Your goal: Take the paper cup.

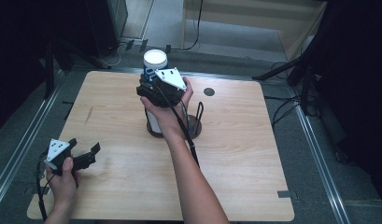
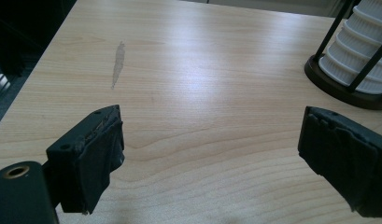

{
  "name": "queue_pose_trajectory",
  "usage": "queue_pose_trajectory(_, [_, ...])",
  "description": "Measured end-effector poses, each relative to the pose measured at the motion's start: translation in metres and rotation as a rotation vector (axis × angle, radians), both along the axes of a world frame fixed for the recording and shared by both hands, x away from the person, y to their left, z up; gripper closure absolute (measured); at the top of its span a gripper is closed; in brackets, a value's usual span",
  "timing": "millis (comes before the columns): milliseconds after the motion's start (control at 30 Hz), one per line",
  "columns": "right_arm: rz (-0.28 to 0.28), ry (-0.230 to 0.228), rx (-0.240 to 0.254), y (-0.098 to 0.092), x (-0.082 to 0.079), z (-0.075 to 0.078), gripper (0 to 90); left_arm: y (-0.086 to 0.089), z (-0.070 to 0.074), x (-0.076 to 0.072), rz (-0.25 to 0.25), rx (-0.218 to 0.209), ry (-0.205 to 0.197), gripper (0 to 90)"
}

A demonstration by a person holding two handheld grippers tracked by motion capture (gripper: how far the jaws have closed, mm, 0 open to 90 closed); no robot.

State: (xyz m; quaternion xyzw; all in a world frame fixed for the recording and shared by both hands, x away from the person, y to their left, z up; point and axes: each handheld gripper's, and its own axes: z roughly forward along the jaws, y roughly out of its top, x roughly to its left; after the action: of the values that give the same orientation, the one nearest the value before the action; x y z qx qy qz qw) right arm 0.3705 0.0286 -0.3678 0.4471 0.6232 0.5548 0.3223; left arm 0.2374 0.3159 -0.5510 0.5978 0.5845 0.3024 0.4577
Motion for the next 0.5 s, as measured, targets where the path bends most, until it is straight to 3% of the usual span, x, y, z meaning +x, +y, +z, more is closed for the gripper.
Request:
queue_pose_trajectory(333, [-0.017,-0.041,-0.021,0.003,-0.003,0.002,18.3,0.002,0.000,0.001,-0.003,-0.021,0.005,8.1])
queue_pose_trajectory(500, [-0.011,-0.076,-0.003,0.001,-0.005,0.010,19.0,0.002,0.000,0.002,-0.002,-0.025,0.005,8.2])
